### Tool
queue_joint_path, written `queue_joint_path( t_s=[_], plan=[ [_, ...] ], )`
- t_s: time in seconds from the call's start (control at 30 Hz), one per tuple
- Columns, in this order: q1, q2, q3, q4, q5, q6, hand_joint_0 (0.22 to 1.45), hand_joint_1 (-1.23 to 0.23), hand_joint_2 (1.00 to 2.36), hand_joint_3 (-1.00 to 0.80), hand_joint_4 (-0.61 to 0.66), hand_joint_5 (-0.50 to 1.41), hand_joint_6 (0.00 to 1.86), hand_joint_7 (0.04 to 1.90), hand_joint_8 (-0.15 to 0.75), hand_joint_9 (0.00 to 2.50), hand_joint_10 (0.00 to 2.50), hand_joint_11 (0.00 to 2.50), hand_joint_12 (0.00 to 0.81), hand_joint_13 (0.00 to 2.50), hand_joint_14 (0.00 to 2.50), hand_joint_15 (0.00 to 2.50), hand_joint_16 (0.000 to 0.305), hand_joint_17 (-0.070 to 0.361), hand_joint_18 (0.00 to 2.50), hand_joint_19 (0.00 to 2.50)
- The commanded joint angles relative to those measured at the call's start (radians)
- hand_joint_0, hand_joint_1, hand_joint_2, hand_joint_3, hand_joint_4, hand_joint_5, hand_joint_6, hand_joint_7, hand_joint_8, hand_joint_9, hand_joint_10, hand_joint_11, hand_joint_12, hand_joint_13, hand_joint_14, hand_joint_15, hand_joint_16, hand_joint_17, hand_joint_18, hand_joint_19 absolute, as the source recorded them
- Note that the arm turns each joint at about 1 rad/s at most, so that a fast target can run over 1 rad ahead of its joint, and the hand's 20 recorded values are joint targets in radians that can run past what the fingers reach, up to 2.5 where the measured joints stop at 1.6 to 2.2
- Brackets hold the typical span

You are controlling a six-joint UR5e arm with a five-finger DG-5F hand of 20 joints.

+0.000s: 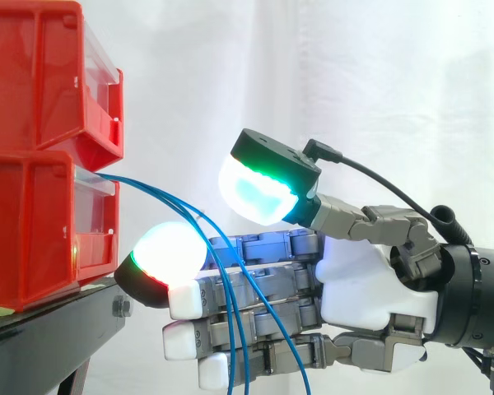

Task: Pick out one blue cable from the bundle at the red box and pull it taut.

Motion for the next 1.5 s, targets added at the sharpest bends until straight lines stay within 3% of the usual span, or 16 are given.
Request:
queue_joint_path(
  t_s=[0.0,0.2,0.7,0.83,1.03,1.17,1.47],
  plan=[
    [-0.006,0.000,0.001,0.000,-0.013,0.002,0.62,-0.58,1.02,-0.29,0.07,-0.14,0.57,1.07,0.220,0.79,0.01,0.30,0.323,0.76,0.02,0.42,0.043,0.098,0.55,0.59],
    [-0.026,0.000,0.008,-0.003,-0.050,0.004,0.62,-0.57,1.02,-0.28,0.07,-0.14,0.59,1.02,0.230,0.81,0.01,0.34,0.330,0.78,0.02,0.43,0.044,0.098,0.55,0.61],
    [-0.057,0.011,0.008,-0.001,-0.096,0.002,0.61,-0.58,1.01,-0.32,0.08,-0.15,0.62,0.97,0.234,0.83,0.01,0.37,0.333,0.79,0.02,0.45,0.045,0.100,0.56,0.61],
    [-0.057,0.009,0.008,-0.001,-0.092,-0.012,0.58,-0.58,1.01,-0.39,0.10,-0.14,0.57,1.05,0.238,0.83,0.01,0.37,0.338,0.79,0.02,0.45,0.045,0.102,0.56,0.62],
    [-0.043,0.009,0.008,-0.018,-0.062,-0.090,0.56,-0.56,1.01,-0.41,0.11,-0.14,0.55,1.08,0.239,0.83,0.01,0.37,0.341,0.79,0.02,0.45,0.046,0.103,0.57,0.62],
    [-0.040,0.009,0.008,-0.018,-0.053,-0.099,0.57,-0.55,1.01,-0.40,0.10,-0.14,0.55,1.08,0.239,0.84,0.01,0.37,0.342,0.80,0.02,0.44,0.046,0.103,0.57,0.61],
    [-0.042,0.009,0.008,-0.018,-0.058,-0.096,0.61,-0.54,1.02,-0.27,0.07,-0.15,0.67,0.89,0.239,0.87,0.01,0.39,0.337,0.82,0.02,0.46,0.045,0.102,0.57,0.62]
  ],
)
